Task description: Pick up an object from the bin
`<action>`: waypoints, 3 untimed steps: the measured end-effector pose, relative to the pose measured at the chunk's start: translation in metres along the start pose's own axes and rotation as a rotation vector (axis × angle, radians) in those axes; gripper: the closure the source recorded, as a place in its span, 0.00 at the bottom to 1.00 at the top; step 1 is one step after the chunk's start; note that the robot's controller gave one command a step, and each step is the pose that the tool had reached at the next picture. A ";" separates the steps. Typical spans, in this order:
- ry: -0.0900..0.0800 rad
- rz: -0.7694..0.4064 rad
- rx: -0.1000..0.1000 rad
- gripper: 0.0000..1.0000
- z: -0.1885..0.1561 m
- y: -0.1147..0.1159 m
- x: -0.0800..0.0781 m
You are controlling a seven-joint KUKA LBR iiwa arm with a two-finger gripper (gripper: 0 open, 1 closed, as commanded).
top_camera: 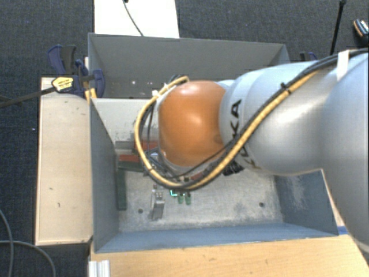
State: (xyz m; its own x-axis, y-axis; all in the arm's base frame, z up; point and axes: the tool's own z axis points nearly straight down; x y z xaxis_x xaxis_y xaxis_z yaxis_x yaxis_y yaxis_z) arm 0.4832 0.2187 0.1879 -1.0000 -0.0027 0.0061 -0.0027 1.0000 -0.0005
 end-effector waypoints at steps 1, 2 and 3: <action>-0.003 -0.091 0.002 0.00 0.119 -0.064 -0.066; -0.008 -0.319 0.000 0.00 0.117 -0.096 -0.110; -0.011 -0.312 -0.002 1.00 0.115 -0.094 -0.110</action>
Offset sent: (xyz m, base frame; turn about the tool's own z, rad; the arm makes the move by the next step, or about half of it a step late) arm 0.0644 -0.0610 -0.1161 -0.0951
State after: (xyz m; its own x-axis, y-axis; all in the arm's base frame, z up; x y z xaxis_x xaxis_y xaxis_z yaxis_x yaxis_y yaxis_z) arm 0.5931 0.1247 0.0722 -0.9508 -0.3098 -0.0048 -0.3098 0.9508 0.0016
